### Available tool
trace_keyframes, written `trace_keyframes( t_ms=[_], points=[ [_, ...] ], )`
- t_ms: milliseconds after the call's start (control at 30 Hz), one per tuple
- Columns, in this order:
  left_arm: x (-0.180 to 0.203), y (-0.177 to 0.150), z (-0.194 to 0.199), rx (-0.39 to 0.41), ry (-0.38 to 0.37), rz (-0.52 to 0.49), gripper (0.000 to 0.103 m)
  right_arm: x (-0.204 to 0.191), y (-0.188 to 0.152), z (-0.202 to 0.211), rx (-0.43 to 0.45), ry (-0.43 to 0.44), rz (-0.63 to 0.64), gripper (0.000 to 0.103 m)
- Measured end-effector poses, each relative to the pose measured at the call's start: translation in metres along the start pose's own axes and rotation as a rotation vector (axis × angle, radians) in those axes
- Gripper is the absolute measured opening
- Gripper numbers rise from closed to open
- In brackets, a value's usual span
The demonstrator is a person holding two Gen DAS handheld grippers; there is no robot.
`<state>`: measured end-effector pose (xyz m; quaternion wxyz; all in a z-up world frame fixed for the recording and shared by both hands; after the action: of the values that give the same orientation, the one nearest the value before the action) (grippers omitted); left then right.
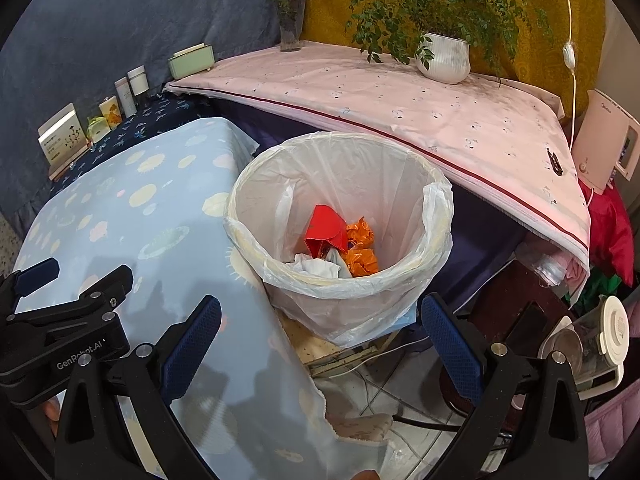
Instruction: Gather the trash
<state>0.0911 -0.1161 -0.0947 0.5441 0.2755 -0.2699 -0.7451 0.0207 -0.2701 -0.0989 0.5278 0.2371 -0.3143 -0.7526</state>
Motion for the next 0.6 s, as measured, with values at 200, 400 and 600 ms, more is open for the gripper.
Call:
trace_keyframes(
  t_ms=[200,400,600],
  points=[
    [0.005,-0.001,-0.001,-0.002,-0.011,-0.002,0.094,0.003,-0.003,-0.002,-0.006,-0.001,-0.003,0.097],
    [0.010,-0.003,0.000,-0.003,-0.019,-0.013,0.094,0.006,-0.006,-0.004,-0.009,-0.003,-0.006,0.097],
    [0.015,-0.004,0.000,-0.005,-0.023,-0.016,0.094,0.010,-0.008,-0.004,-0.013,-0.008,-0.009,0.097]
  ],
)
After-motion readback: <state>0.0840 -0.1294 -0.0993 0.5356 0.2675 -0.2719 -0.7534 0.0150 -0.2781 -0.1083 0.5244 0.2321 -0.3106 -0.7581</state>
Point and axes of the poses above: each gripper's, at about its wrist camera, not at the fingertips, and z roughly against the way its jaws point, x to its right, y to its top, the point moved 6 cm from there along -z, roughly the way its jaws point, and after that the axes turned 5 degrees about x, right-handed, at the moved point
